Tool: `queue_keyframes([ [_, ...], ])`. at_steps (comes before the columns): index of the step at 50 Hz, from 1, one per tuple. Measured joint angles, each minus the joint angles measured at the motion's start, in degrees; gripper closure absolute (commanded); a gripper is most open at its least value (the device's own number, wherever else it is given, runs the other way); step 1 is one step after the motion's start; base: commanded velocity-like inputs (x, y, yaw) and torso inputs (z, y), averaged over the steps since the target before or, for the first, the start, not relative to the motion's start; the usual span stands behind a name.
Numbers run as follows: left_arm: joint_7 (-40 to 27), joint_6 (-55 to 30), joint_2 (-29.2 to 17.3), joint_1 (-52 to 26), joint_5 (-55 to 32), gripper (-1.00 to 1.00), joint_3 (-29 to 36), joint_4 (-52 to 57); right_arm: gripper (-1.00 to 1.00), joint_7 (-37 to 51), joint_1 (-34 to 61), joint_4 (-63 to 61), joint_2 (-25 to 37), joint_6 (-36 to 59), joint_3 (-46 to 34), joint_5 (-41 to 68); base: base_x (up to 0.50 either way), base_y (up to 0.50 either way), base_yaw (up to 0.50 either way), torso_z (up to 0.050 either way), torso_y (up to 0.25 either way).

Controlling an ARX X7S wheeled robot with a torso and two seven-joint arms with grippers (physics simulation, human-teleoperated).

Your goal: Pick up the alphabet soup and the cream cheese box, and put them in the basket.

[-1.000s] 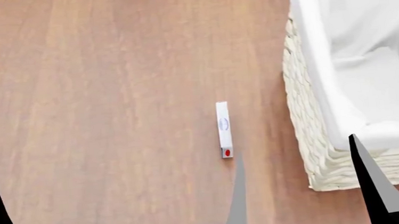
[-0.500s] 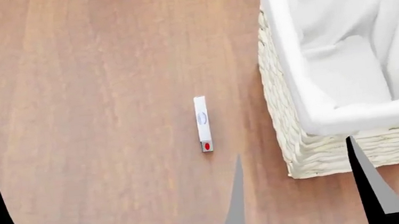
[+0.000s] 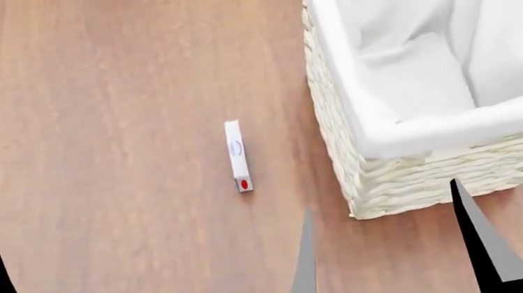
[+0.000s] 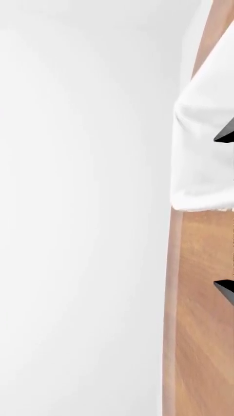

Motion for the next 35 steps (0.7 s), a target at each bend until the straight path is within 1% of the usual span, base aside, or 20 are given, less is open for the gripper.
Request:
queue_keyframes([
  [35, -1.13, 0.15, -1.02, 0.68, -0.35, -1.00, 0.12, 0.26, -1.00, 1.76, -0.47, -0.93, 1.11, -0.13, -0.97, 0.30, 0.00, 0.00, -0.21, 0.000, 0.000],
])
